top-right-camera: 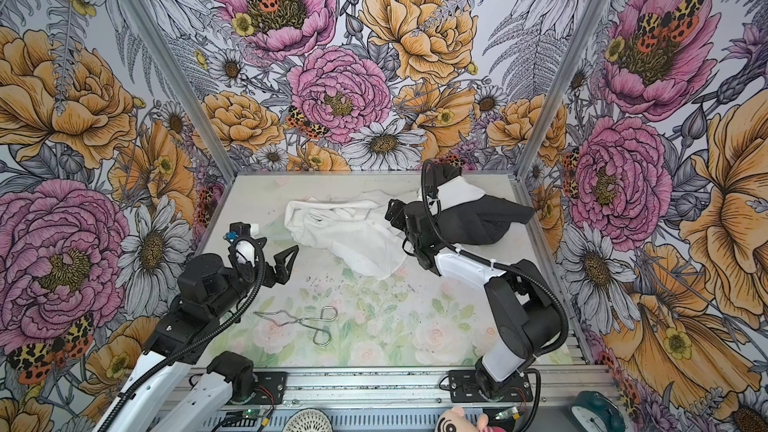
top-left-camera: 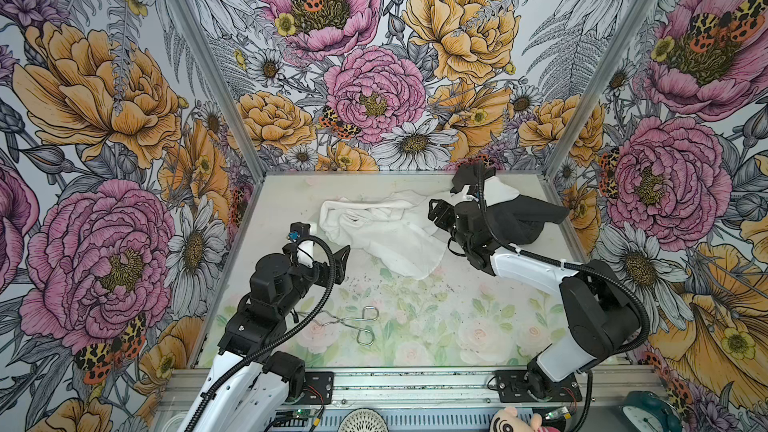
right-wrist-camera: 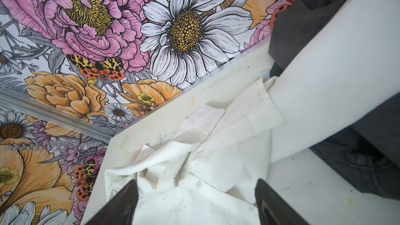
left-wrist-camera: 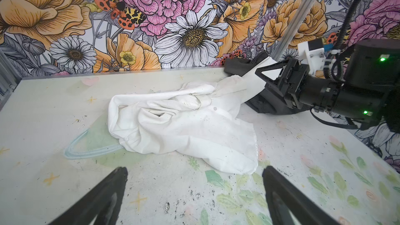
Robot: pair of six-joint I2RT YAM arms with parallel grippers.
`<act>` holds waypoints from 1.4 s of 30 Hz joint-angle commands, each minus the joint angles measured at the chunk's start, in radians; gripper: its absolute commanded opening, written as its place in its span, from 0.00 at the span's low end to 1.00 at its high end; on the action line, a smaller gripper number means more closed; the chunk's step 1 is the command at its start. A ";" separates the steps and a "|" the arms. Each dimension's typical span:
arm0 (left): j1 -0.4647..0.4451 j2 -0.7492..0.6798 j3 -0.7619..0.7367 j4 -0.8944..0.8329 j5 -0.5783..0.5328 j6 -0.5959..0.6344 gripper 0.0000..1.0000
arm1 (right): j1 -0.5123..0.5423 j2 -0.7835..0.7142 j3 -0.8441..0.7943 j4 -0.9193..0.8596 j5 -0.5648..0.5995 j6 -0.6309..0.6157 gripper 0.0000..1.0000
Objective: Pick out a specific cloth from the pile
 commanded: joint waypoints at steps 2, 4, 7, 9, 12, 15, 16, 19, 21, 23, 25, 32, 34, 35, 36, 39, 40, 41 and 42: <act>0.008 -0.003 -0.014 -0.003 -0.002 -0.008 0.98 | -0.007 0.080 -0.021 0.094 0.063 0.147 0.85; 0.008 -0.007 -0.015 -0.003 -0.002 -0.008 0.99 | -0.010 0.113 -0.025 0.118 0.083 0.175 0.84; 0.008 -0.010 -0.015 -0.003 -0.002 -0.008 0.99 | -0.021 0.160 -0.013 0.125 0.090 0.215 0.84; 0.008 -0.010 -0.015 -0.003 -0.002 -0.008 0.99 | -0.028 0.192 -0.001 0.125 0.092 0.226 0.84; 0.008 -0.010 -0.015 -0.002 0.000 -0.008 0.99 | -0.038 0.236 0.023 0.133 0.090 0.229 0.83; 0.008 -0.012 -0.015 -0.003 -0.002 -0.008 0.99 | -0.052 0.281 0.048 0.134 0.081 0.242 0.83; 0.009 -0.012 -0.015 -0.003 -0.002 -0.008 0.99 | -0.058 0.295 0.056 0.140 0.077 0.244 0.83; 0.008 -0.012 -0.015 -0.002 -0.003 -0.008 0.99 | -0.067 0.332 0.083 0.147 0.062 0.249 0.83; 0.008 -0.014 -0.015 -0.003 -0.004 -0.008 0.99 | -0.074 0.352 0.097 0.162 0.052 0.248 0.83; 0.007 -0.013 -0.015 -0.003 -0.003 -0.008 0.99 | -0.081 0.371 0.109 0.172 0.043 0.249 0.83; 0.008 -0.014 -0.015 -0.004 -0.004 -0.008 0.99 | -0.086 0.388 0.124 0.177 0.032 0.251 0.82; 0.008 -0.014 -0.015 -0.003 -0.004 -0.008 0.99 | -0.093 0.440 0.176 0.177 0.006 0.267 0.80; 0.008 -0.014 -0.015 -0.003 -0.003 -0.008 0.99 | -0.095 0.451 0.195 0.158 0.002 0.269 0.79; 0.008 -0.013 -0.015 -0.003 -0.003 -0.008 0.99 | -0.095 0.456 0.205 0.148 -0.002 0.268 0.77; 0.008 -0.013 -0.015 -0.003 -0.003 -0.008 0.99 | -0.095 0.461 0.214 0.141 -0.004 0.268 0.74; 0.008 -0.016 -0.016 -0.004 -0.003 -0.009 0.98 | -0.096 0.476 0.238 0.119 -0.009 0.266 0.63; 0.008 -0.015 -0.014 -0.003 -0.004 -0.007 0.99 | -0.097 0.480 0.244 0.108 -0.010 0.268 0.58; 0.007 -0.015 -0.016 -0.004 -0.003 -0.008 0.99 | -0.096 0.483 0.252 0.104 -0.014 0.267 0.54; 0.008 -0.015 -0.015 -0.004 -0.003 -0.007 0.99 | -0.098 0.487 0.255 0.104 -0.015 0.266 0.48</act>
